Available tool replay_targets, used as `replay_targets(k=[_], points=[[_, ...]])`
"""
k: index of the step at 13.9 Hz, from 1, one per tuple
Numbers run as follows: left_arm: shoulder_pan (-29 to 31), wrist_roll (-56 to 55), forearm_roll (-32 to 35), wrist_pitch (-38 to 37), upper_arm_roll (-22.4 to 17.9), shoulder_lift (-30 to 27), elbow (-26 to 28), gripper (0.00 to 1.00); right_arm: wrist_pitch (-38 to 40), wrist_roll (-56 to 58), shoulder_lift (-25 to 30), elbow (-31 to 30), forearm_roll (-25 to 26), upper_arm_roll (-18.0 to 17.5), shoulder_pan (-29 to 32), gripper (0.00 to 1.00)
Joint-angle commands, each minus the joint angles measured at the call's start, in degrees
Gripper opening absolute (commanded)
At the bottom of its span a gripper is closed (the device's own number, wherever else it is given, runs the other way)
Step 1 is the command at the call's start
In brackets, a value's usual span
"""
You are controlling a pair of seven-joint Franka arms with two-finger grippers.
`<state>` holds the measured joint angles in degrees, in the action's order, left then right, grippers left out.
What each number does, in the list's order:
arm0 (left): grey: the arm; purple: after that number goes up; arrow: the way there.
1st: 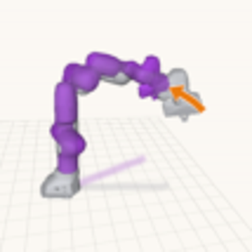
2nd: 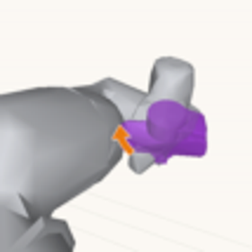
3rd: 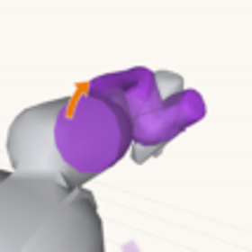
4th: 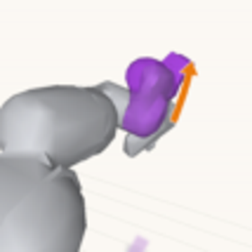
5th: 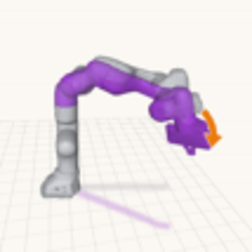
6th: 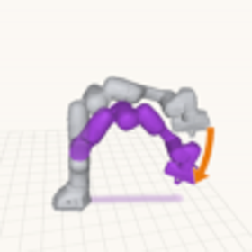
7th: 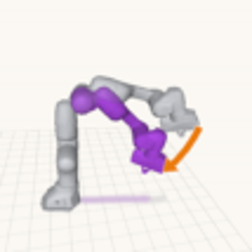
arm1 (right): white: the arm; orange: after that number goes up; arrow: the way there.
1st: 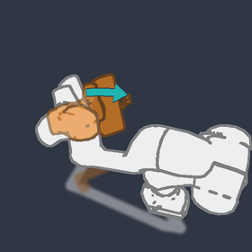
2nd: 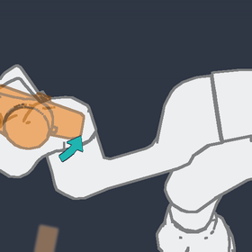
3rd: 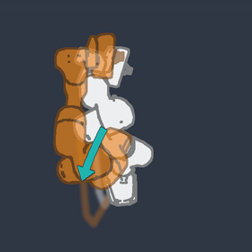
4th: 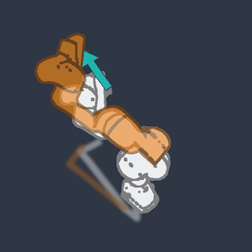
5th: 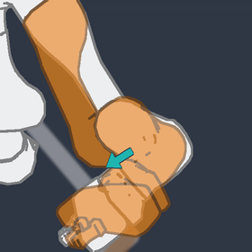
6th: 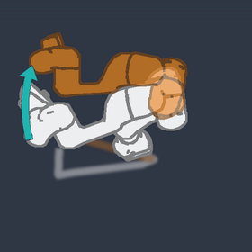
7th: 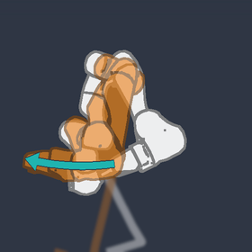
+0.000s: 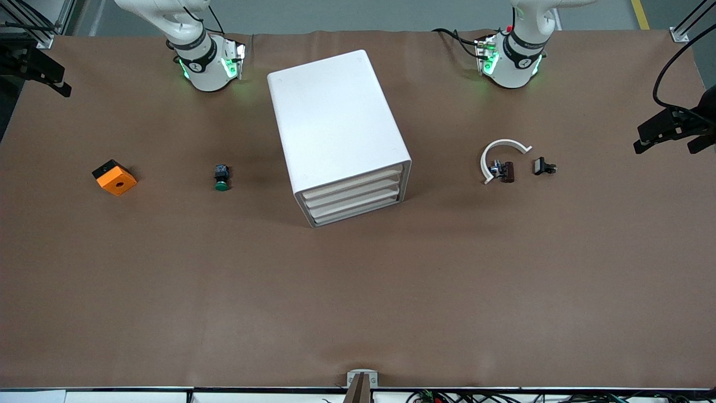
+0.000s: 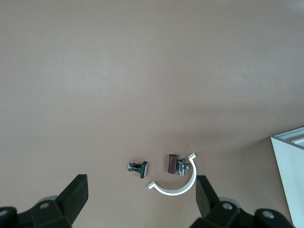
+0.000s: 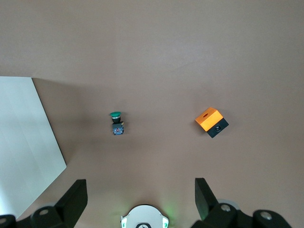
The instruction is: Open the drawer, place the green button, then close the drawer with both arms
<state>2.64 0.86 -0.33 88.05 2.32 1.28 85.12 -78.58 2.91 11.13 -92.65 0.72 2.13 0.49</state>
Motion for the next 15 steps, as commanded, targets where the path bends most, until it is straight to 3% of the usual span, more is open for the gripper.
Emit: replay_targets(k=[1, 5, 11, 15], points=[[-0.3, -0.3, -0.6, -1.0, -0.1, -0.1, -0.7, 1.0, -0.4, -0.4, 1.6, -1.4, -0.9, 0.2, -0.1, 1.0], [-1.1, 0.3, -1.0, -1.0, 0.4, 1.7, -0.4, 1.0, -0.2, -0.4, 1.6, -1.4, -0.8, 0.3, 0.1, 1.0], [-6.0, 1.7, -9.5, 6.9, 1.2, 14.4, -2.0, 1.0, -0.2, -0.4, 1.6, -1.5, -0.8, 0.4, 0.1, 1.0], [-6.2, 13.3, -17.8, 7.4, 4.0, 22.2, -2.6, 1.0, -0.4, -0.4, 1.6, -1.9, -0.8, 0.4, 0.1, 1.0]])
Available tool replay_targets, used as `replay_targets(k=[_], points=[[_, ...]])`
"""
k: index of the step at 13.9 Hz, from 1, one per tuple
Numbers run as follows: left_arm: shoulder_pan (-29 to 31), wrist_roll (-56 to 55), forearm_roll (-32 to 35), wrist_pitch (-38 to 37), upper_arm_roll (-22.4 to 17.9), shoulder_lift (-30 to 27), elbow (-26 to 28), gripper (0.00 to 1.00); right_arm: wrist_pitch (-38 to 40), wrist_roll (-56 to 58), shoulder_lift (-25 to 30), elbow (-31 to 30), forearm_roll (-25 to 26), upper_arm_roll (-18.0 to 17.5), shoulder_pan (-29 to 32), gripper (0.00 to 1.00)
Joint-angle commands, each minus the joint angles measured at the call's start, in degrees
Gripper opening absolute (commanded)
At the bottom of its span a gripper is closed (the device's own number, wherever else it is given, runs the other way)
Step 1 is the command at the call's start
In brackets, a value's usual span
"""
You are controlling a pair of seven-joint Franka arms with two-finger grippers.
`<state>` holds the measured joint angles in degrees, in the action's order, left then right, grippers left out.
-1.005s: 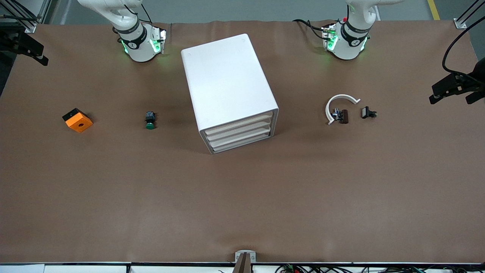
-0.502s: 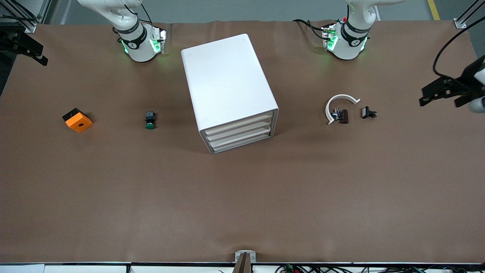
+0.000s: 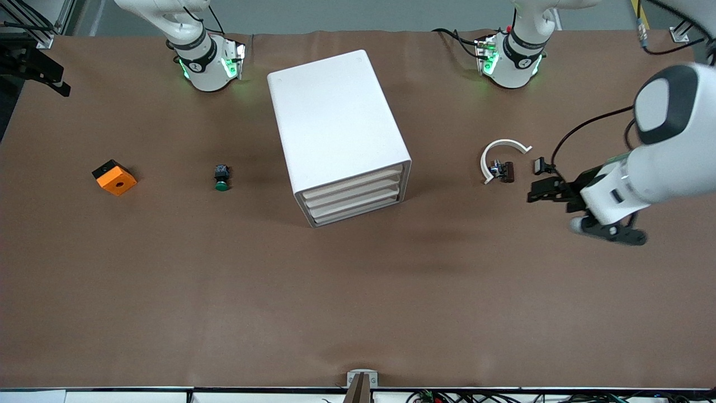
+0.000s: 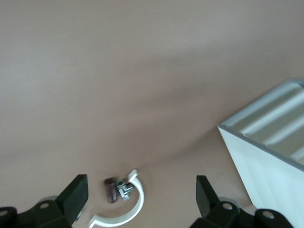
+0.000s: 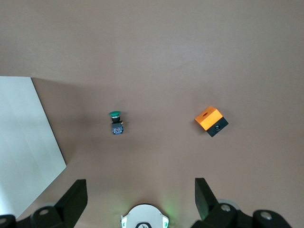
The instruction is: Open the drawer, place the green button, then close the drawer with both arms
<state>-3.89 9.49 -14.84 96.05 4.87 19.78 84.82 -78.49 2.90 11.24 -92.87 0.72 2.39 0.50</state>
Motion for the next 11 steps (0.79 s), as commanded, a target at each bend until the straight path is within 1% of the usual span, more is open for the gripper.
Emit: replay_targets(k=[1, 3, 5, 7, 10, 11], points=[[0.4, 7.4, -5.0, -0.4, 2.7, 6.4, -2.4, 1.0, -0.8, -0.3, 1.6, -1.7, -0.8, 0.2, 0.1, 1.0], [0.3, 10.7, -7.7, 2.7, 5.3, 10.9, -2.7, 1.0, -1.3, -0.5, 1.5, -1.6, -0.8, 0.2, 0.2, 1.0], [-0.8, 11.9, -7.7, 6.5, 7.8, 14.7, -2.7, 1.0, -1.4, -1.0, 1.6, -1.6, -0.9, 0.2, 0.3, 1.0], [-2.6, 12.7, -9.4, 10.7, 9.0, 18.3, -2.7, 1.0, -1.8, -2.4, 1.7, -1.6, -0.9, 0.2, 0.2, 1.0], [-6.1, 14.3, -14.2, 15.7, 9.1, 21.8, -2.7, 1.0, -2.7, -2.9, 1.9, -1.6, -1.0, 0.2, 0.2, 1.0], [-7.4, 14.6, -16.2, 16.3, 9.1, 22.8, -2.9, 1.0, -3.2, -2.9, 1.9, -1.5, -1.4, 0.2, 0.2, 1.0]])
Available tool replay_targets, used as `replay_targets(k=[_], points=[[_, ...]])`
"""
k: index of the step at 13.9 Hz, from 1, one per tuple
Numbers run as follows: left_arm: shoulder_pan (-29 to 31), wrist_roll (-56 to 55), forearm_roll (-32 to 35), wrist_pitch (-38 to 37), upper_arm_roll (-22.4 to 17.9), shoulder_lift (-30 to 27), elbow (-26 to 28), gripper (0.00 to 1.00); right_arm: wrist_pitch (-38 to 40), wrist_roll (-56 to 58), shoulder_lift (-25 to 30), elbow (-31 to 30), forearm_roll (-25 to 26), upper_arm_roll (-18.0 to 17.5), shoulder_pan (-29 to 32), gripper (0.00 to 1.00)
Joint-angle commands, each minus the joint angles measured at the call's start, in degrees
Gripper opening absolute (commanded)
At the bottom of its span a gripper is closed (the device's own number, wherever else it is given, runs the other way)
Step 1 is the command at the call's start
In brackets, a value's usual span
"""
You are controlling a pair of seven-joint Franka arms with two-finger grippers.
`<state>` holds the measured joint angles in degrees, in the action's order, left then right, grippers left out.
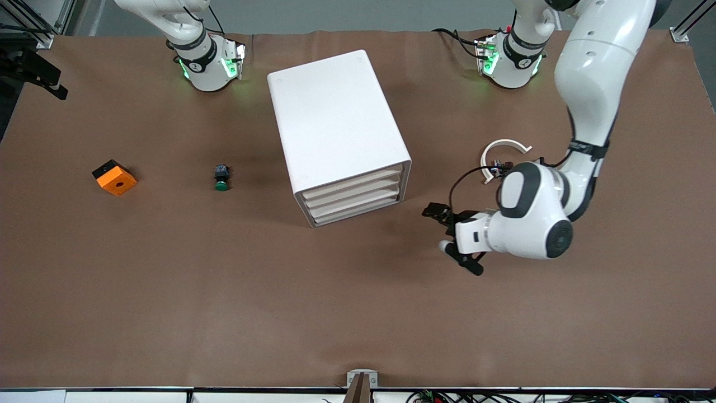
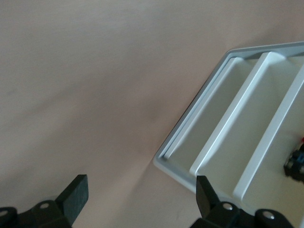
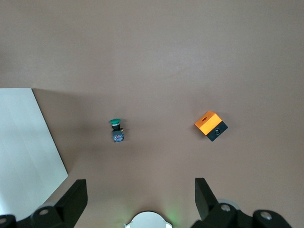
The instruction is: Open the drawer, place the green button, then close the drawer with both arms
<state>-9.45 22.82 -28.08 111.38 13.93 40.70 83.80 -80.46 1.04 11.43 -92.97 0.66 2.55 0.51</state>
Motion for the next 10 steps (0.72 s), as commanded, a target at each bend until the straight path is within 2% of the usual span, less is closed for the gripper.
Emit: replay_targets(k=[1, 5, 10], points=[[-2.8, 2.0, -4.9, 1.8, 0.0, 2.7, -2.4, 1.0, -1.5, -1.0, 1.7, -1.4, -1.5, 0.1, 0.3, 1.0], [-5.0, 8.2, -11.6, 3.6, 0.0, 4.7, -2.4, 1.0, -1.5, -3.9, 1.8, -1.4, -1.5, 0.0, 0.3, 1.0], [-6.6, 12.8, -14.7, 5.6, 0.0, 7.1, -2.5, 1.0, -1.9, -6.4, 1.8, -1.4, -1.5, 0.1, 0.3, 1.0]])
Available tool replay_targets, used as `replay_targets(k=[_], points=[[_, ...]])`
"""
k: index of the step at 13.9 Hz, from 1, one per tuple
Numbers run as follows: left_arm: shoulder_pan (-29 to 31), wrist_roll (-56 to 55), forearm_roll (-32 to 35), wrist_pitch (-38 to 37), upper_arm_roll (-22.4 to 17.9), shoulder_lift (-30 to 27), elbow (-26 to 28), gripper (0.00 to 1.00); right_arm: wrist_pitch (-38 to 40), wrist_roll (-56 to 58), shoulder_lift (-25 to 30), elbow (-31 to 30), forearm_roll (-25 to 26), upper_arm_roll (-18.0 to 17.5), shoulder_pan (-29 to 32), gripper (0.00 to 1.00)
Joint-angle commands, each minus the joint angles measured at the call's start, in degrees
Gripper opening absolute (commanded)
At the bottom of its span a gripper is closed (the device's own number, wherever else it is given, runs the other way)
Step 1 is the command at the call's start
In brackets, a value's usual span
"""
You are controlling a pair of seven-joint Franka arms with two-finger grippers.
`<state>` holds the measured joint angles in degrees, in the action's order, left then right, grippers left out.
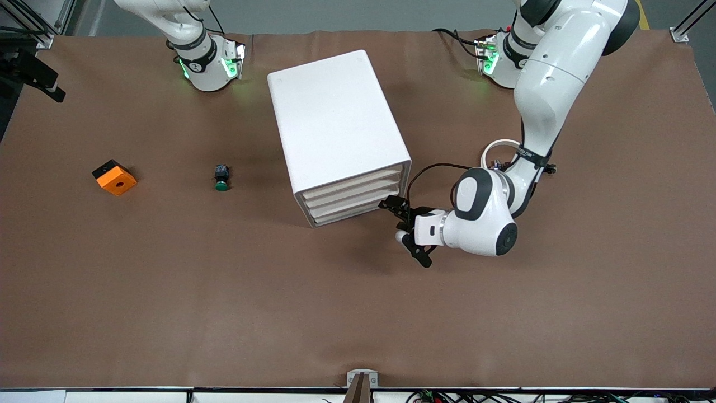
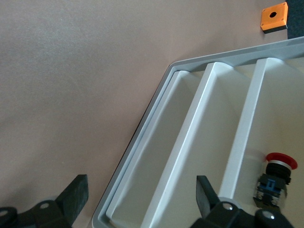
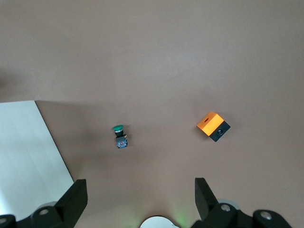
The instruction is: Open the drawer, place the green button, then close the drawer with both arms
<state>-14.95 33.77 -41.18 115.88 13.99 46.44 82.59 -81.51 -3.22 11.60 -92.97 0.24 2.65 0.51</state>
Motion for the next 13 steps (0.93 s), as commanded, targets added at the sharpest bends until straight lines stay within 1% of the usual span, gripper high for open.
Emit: replay_targets(k=[1, 4, 6, 11, 13], points=[[-1.7, 2.5, -1.6, 1.8, 0.0, 1.6, -1.3, 1.0, -0.8, -2.1, 1.6, -1.4, -1.1, 0.0, 0.3, 1.0], [-2.4, 3.4, -1.6, 2.2, -0.1, 2.2, -1.2, 1.0, -0.8, -2.1, 1.6, -1.4, -1.1, -0.1, 0.2, 1.0], [-2.6, 7.3, -1.7, 2.2, 0.0, 2.2, -1.1, 0.9, -0.8, -2.0, 1.5, -1.5, -1.1, 0.0, 0.2, 1.0], [-3.2, 9.1, -2.5, 2.2, 0.0, 3.0, -0.9, 0.88, -1.0, -1.1, 1.4, -1.5, -2.2, 0.4, 0.4, 1.0], [-3.2, 11.0, -2.4, 2.1, 0.0, 3.0, -0.8, 0.79, -0.9, -1.1, 1.5, -1.5, -2.2, 0.5, 0.4, 1.0]])
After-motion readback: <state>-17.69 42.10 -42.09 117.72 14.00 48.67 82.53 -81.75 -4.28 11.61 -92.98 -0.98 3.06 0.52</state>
